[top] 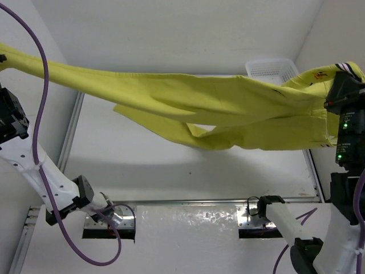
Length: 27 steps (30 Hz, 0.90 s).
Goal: Fold and stack the trousers
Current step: Flatten the trousers out
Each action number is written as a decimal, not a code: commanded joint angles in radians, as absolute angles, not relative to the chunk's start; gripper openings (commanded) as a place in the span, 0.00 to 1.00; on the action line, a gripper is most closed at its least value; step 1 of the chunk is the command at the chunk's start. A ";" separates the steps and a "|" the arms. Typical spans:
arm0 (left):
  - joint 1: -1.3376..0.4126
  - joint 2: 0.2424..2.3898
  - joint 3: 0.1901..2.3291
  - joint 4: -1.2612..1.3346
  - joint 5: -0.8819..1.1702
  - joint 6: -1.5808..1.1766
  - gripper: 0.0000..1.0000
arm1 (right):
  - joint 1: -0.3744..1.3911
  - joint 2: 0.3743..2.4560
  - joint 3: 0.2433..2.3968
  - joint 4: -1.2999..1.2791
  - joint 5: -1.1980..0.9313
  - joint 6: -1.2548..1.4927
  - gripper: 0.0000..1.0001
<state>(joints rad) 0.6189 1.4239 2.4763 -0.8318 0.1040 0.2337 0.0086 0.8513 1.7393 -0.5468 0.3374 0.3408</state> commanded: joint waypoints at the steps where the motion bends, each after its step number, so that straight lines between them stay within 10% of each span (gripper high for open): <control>1: 0.621 1.442 2.386 -0.756 0.112 0.219 0.00 | 0.005 0.908 1.721 -0.451 0.224 0.400 0.00; 12: 0.439 1.640 2.031 -0.540 0.178 0.161 0.00 | 0.003 1.328 1.663 -0.399 0.196 0.574 0.00; 23: 0.282 2.266 2.327 -0.362 0.202 0.032 0.00 | 0.012 1.779 1.926 -0.436 0.402 0.555 0.07; 25: 0.275 2.304 2.333 -0.303 0.198 0.009 0.25 | 0.017 1.851 1.971 -0.469 0.419 0.542 0.20; 27: 0.270 2.344 2.344 -0.287 0.184 0.009 0.56 | 0.017 1.888 2.023 -0.488 0.420 0.532 0.58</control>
